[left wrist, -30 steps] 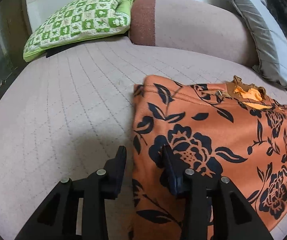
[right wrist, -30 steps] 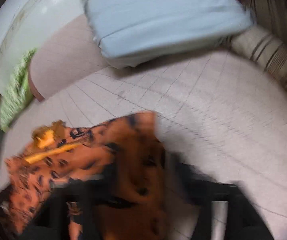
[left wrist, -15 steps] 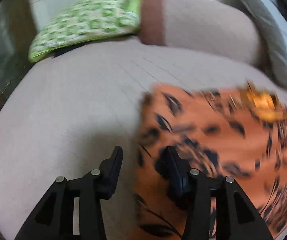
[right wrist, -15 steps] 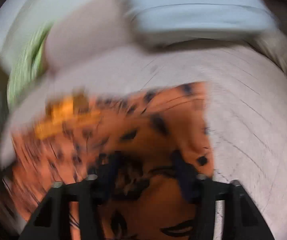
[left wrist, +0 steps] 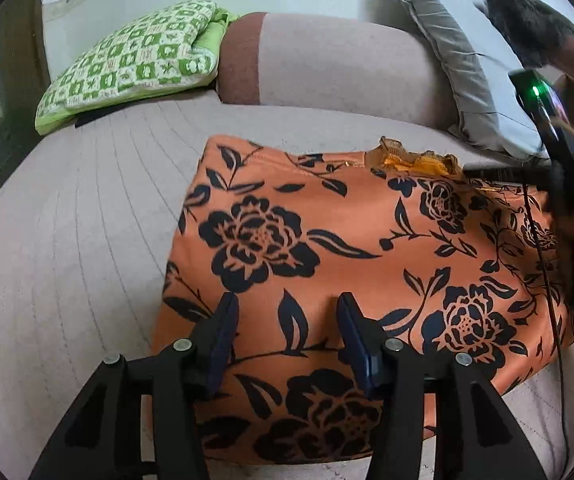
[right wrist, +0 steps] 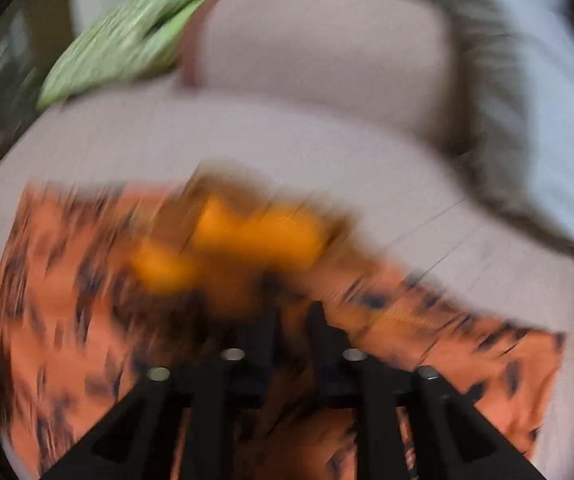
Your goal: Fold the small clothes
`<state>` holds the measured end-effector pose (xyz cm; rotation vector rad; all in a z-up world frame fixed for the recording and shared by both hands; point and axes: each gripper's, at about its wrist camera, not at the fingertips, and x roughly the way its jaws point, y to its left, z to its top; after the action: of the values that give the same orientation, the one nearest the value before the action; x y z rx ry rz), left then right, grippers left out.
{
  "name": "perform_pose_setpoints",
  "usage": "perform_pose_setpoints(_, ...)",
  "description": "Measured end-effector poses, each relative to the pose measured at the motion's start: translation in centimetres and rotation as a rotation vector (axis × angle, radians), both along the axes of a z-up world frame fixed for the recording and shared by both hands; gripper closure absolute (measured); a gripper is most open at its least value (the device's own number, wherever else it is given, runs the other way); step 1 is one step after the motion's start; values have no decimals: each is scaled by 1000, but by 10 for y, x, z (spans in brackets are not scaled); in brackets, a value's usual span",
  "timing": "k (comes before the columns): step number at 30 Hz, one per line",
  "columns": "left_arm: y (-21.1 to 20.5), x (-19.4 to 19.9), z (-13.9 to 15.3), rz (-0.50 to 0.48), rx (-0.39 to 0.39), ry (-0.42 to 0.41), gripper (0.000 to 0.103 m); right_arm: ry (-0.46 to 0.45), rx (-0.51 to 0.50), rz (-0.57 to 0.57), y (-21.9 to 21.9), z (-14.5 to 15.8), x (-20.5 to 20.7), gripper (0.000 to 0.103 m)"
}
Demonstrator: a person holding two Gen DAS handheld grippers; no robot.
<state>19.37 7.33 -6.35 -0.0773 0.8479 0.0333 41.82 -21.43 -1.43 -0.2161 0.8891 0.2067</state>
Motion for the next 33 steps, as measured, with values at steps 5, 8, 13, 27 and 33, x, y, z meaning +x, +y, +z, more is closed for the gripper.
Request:
perform_pose_setpoints(5, -10, 4, -8, -36, 73, 33, 43, 26, 129, -22, -20, 17, -13, 84)
perform_pose_setpoints(8, -8, 10, -10, -4, 51, 50, 42, 181, 318, 196, 7, 22, -38, 77)
perform_pose_setpoints(13, -7, 11, -9, -4, 50, 46, 42, 267, 193, 198, 61, -28, -6, 71)
perform_pose_setpoints(27, 5, 9, -6, 15, -1, 47, 41, 116, 377, 37, 51, -12, -15, 48)
perform_pose_setpoints(33, 5, 11, -4, 28, -13, 47, 40, 294, 332, 241, 44, -27, -62, 45)
